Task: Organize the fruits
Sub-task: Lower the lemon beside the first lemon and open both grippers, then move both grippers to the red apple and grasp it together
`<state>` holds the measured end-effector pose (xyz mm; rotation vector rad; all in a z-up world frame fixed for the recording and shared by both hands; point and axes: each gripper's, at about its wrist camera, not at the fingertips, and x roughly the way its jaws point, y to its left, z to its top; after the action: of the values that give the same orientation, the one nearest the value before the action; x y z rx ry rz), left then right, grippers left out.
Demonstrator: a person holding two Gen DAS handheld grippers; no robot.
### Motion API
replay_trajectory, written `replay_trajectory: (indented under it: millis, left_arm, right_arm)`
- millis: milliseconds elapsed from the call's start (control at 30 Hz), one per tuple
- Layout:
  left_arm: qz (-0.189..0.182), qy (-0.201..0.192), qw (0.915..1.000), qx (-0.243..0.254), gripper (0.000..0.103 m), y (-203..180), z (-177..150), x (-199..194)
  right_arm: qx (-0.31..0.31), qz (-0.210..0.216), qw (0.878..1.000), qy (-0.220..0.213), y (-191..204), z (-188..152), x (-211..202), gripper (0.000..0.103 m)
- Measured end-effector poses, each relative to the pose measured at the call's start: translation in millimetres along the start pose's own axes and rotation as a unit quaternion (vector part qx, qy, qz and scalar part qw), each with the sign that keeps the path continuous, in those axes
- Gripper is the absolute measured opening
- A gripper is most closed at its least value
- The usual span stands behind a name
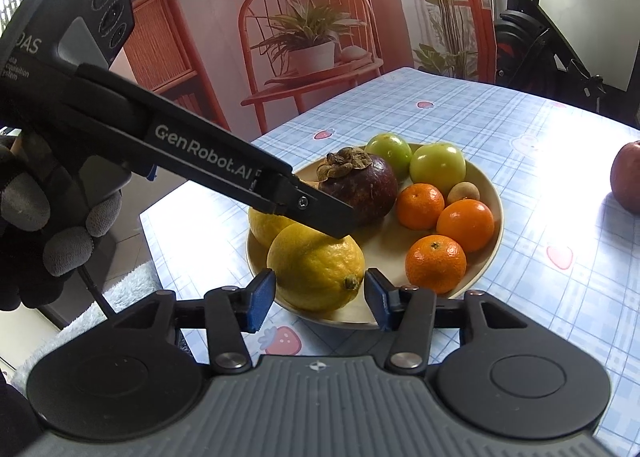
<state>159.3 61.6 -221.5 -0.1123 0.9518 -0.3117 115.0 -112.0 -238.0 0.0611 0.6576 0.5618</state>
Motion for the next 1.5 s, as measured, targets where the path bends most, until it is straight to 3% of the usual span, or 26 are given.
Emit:
replay_trajectory:
  millis: [600,767,1167,1500]
  left_arm:
    - [0.004,-0.006,1.0,-0.005,0.034,0,-2,-2]
    - [0.001,0.005,0.9998,-0.021,0.041,4,-1,2]
    - [-0.007,-0.03,0.9995,-0.002,0.042,-22,32,-4]
    - [-0.025,-0.082,0.9961,0.021,0.053,-74,92,3]
  right_arm:
    - [0.003,0.006,1.0,-0.003,0,-2,2,0.049]
    - [-0.005,0.0,1.0,0.002,-4,1,-2,0.051]
    - [0.042,-0.091,0.993,-0.069,-68,20,-52,0.054]
    - [0.024,-0.204,0.969,-0.14,-135,56,-91,0.057]
